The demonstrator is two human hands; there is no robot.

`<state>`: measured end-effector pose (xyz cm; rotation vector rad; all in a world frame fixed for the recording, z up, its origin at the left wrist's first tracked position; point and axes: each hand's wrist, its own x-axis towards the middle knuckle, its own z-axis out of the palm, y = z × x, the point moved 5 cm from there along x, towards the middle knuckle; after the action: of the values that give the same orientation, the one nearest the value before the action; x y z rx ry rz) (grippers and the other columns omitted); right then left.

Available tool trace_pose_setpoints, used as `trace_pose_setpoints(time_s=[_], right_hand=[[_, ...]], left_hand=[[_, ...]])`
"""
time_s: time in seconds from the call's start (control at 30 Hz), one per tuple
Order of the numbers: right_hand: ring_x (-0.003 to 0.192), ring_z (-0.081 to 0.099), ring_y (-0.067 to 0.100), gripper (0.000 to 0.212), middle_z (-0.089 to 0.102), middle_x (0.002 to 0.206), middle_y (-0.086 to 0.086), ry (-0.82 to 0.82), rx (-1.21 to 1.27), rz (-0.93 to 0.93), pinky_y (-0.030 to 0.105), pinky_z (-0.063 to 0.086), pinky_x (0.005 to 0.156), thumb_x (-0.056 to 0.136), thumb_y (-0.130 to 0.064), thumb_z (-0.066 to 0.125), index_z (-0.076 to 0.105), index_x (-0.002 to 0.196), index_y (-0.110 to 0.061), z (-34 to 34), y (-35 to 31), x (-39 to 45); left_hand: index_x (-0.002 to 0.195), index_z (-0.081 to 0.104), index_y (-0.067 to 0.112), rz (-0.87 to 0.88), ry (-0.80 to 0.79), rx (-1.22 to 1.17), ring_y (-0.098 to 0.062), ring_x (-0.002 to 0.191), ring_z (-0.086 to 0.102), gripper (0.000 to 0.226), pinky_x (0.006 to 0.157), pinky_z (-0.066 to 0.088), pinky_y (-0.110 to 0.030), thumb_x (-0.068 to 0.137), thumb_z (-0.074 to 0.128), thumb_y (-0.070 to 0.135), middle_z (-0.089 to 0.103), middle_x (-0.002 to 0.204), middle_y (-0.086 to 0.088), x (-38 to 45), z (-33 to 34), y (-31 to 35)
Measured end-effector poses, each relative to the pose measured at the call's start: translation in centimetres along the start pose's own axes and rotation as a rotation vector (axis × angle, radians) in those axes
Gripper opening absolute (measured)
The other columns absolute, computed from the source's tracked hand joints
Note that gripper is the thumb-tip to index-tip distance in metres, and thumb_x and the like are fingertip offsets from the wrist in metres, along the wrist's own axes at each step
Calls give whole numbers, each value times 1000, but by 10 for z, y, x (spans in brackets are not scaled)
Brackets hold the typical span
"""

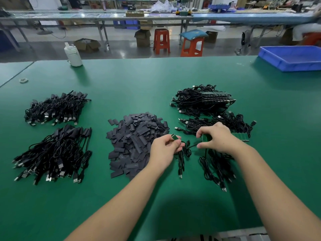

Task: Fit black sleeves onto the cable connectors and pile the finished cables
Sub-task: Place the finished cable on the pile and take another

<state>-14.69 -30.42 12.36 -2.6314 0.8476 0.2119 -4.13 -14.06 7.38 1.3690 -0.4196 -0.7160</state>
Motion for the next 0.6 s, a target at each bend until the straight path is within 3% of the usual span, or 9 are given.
trace_pose_setpoints(time_s=[0.07,0.17,0.27,0.37,0.43,0.5,0.6], right_hand=[[121,36,28,21,52,114,5,-23,-55,-37,42,34,108,79,-53,76,61,93,-52,0,-4,-3],[118,35,24,16,51,104,0,-10,-65,-54,40,33,107,81,-44,77,61,80,-47,-1,-4,-6],[118,36,18,15,56,94,-8,0,-132,-51,44,19,116,85,-37,74,58,85,-39,-1,1,-7],[124,37,20,12,61,96,-9,-22,-279,-31,52,7,121,91,-31,66,62,102,-34,0,0,-8],[123,40,25,14,61,97,-5,-45,-441,-11,58,9,120,92,-21,58,66,102,-26,2,-5,-9],[119,43,28,12,57,97,-1,-44,-562,4,60,13,119,91,-14,53,62,90,-21,3,-11,-10],[120,44,26,13,60,102,-2,-56,-541,-21,59,15,118,92,-17,54,62,87,-26,3,-20,-10]], left_hand=[[92,68,5,-12,-24,19,-19,89,74,12,78,58,-23,94,59,-2,72,95,-19,3,7,1],[93,67,4,-39,-46,59,-18,88,73,11,79,59,-24,94,58,-3,71,93,-19,8,15,0],[94,66,2,-87,-125,96,-19,88,73,10,80,60,-28,95,57,-3,69,91,-17,8,26,-4],[93,65,1,-91,-177,115,-19,86,73,10,78,60,-27,95,57,-4,68,88,-14,7,35,-5],[93,64,0,-87,-197,134,-18,84,73,10,76,59,-24,95,56,-5,67,88,-13,7,38,-3],[93,64,0,-79,-214,160,-16,83,72,12,75,59,-22,96,54,-5,67,88,-13,7,39,-1],[91,63,1,-58,-206,185,-15,81,73,14,76,59,-23,96,52,-6,67,88,-13,6,36,-2]])
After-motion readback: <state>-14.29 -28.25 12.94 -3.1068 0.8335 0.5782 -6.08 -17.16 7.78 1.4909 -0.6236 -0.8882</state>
